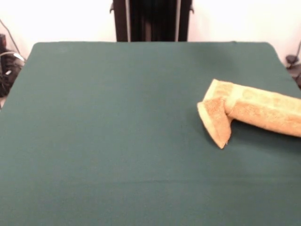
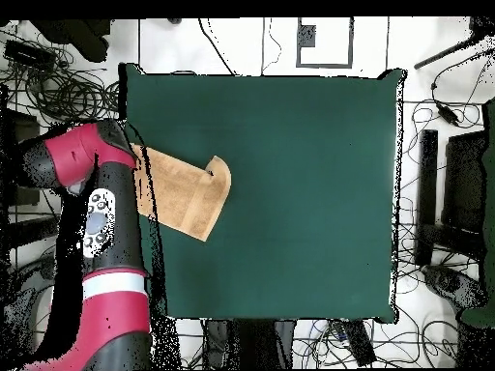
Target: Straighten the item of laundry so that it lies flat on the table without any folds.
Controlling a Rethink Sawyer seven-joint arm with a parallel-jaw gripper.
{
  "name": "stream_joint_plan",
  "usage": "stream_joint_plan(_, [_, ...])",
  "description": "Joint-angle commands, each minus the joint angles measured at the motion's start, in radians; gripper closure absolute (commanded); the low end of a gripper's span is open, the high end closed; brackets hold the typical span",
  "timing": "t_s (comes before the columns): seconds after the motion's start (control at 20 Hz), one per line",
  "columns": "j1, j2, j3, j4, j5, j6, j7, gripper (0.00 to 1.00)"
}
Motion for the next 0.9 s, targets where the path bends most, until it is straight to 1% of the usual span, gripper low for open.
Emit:
stream_joint_plan(0.05, [-0.005, 0.018, 0.005, 0.091, -0.012, -0.060, 0.207, 1.00])
stream_joint_plan(0.2, [-0.014, 0.012, 0.021, 0.093, -0.008, -0.050, 0.174, 1.00])
stream_joint_plan(0.3, [-0.031, -0.009, 0.061, 0.114, -0.008, -0.010, 0.069, 1.00])
stream_joint_plan(0.4, [-0.038, -0.045, 0.090, 0.164, 0.002, 0.028, 0.009, 1.00])
stream_joint_plan(0.5, [-0.035, -0.092, 0.110, 0.238, 0.007, 0.020, -0.026, 1.00])
stream_joint_plan(0.7, [-0.006, -0.193, 0.136, 0.415, 0.024, -0.021, -0.005, 1.00])
stream_joint_plan(0.9, [0.034, -0.236, 0.140, 0.506, 0.006, -0.101, 0.039, 1.00])
